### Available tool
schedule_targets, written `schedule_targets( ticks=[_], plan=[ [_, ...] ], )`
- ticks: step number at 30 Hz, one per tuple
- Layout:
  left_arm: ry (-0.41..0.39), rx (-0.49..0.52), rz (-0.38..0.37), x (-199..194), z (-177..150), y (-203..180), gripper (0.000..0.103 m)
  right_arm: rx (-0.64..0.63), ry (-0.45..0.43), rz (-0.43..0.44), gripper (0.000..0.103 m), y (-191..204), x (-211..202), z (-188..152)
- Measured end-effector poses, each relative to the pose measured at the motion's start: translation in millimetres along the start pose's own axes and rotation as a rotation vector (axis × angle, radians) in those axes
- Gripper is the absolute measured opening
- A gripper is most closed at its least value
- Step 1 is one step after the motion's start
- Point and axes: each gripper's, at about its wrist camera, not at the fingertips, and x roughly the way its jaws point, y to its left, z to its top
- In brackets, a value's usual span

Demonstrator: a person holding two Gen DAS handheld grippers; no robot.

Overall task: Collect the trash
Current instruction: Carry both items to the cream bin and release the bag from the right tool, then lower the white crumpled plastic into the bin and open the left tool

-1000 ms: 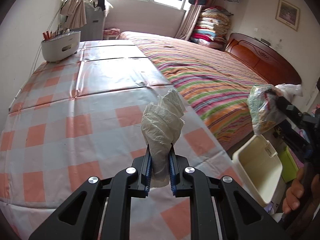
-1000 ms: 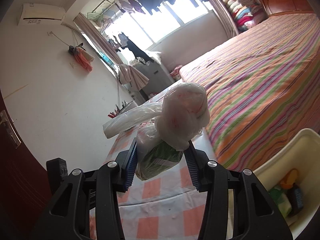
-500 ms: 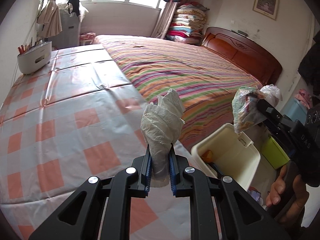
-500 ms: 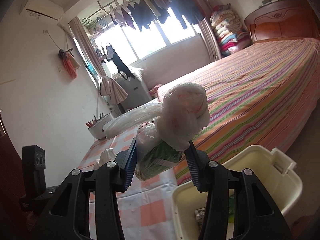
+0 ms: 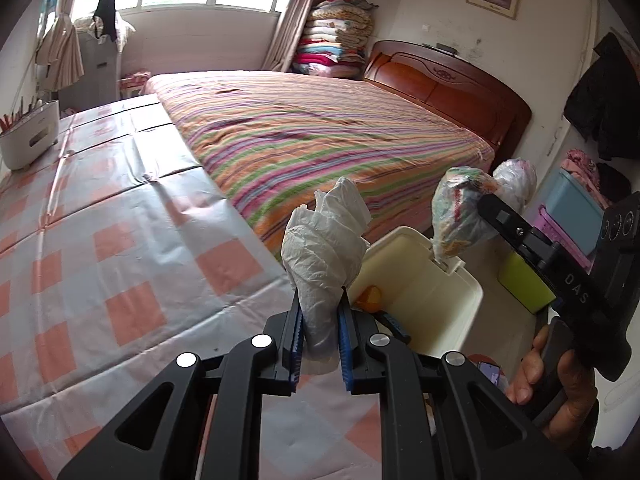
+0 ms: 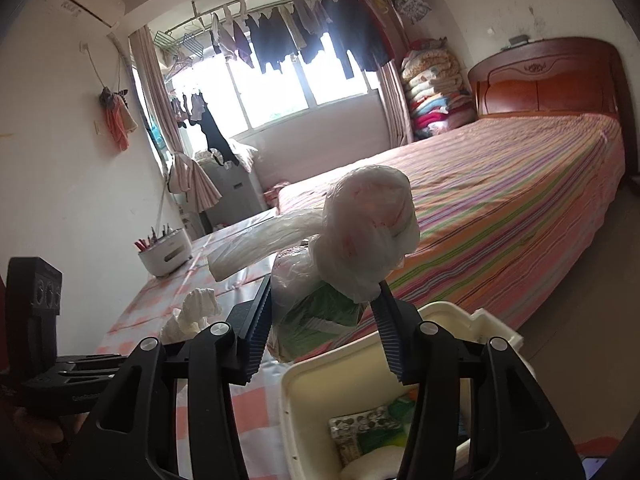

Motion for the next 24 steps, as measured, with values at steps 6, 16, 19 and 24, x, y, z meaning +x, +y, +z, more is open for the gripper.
schedule_targets(
  ticks=[6,16,19,24],
  plan=[
    [0.023,0.031,-0.022,8.0,-4.4,-16.6,0.015,-0.048,-0.008,-0.048,0.048,1.1,-6.1,-6.5],
    [0.05,0.048,-0.045,20.7,-8.1,-28.2,0.015,-0.013,-0.017,-0.079,0.067,-9.7,-11.0,-5.8],
    [0.053,0.055,-0.048,22.2,-8.2,-32.0,0.015,0.007,-0.029,-0.079,0.068,-12.4,-16.5,-2.1],
    [0.061,0.07,-0.049,26.1,-6.3,-40.6,0.015,0.09,-0.092,-0.075,0.071,-29.3,-36.1,4.3]
  ],
)
